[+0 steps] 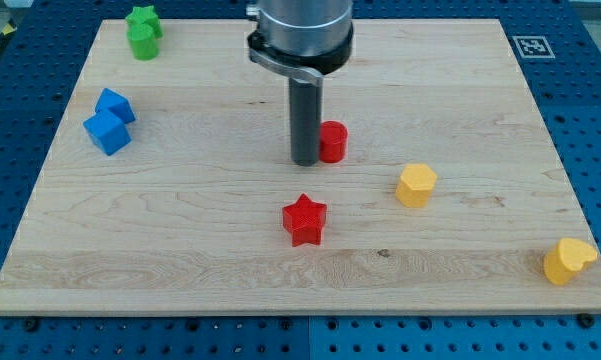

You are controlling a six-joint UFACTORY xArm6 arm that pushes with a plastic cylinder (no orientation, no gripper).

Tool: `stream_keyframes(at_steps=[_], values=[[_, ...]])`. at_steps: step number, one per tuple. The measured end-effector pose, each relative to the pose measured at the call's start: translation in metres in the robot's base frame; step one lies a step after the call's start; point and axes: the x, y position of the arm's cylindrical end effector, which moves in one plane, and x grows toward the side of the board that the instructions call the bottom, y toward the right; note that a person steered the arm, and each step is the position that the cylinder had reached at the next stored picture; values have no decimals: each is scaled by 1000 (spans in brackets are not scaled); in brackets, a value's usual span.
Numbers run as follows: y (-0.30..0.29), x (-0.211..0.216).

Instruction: Push the red circle towards the center right

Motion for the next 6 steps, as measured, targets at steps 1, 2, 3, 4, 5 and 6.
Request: stream_keyframes(at_steps=[1, 2, 3, 4, 5, 6], values=[[14, -7], [10, -29], [27, -33], [72, -40], [112, -56], [138, -61]])
